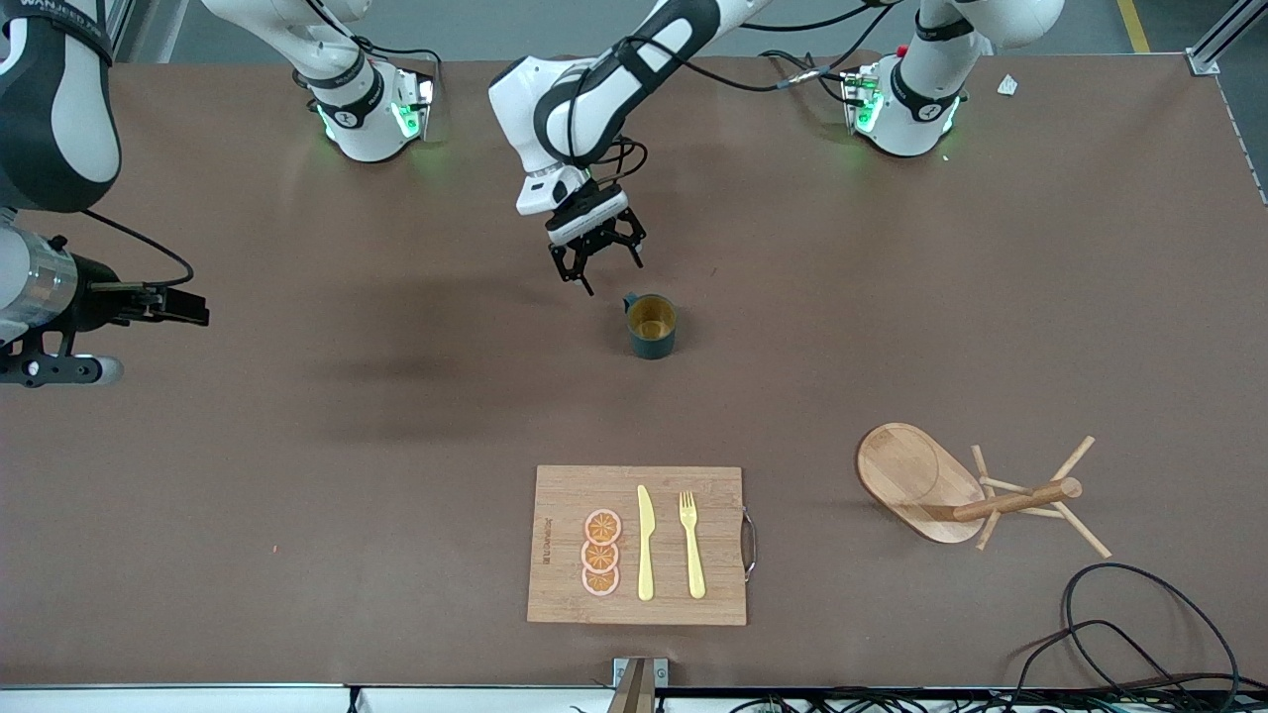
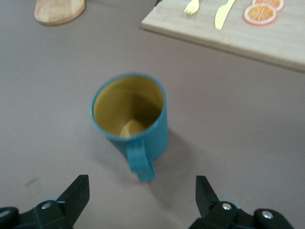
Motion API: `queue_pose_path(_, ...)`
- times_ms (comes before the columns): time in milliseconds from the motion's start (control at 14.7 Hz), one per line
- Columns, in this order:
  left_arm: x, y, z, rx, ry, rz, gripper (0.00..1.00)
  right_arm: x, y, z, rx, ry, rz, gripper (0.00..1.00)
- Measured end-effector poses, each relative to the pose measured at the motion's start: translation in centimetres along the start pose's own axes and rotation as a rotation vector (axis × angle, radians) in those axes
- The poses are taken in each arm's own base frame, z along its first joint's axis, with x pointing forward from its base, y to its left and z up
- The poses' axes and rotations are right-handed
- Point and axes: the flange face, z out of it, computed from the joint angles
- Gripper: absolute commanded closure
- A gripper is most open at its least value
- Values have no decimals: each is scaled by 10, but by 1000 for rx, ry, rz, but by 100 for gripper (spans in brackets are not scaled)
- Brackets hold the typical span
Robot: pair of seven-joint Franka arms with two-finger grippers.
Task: Pass cup and hang on rack
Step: 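Lower the left gripper onto the mug handle and close it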
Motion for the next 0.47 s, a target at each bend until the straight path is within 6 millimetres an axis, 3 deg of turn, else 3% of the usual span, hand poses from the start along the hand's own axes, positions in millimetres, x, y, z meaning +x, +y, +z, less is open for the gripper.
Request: queue_pose_path(475,-45,-4,43,-25,129,-103,9,-7,5,-27,-3,52,6,0)
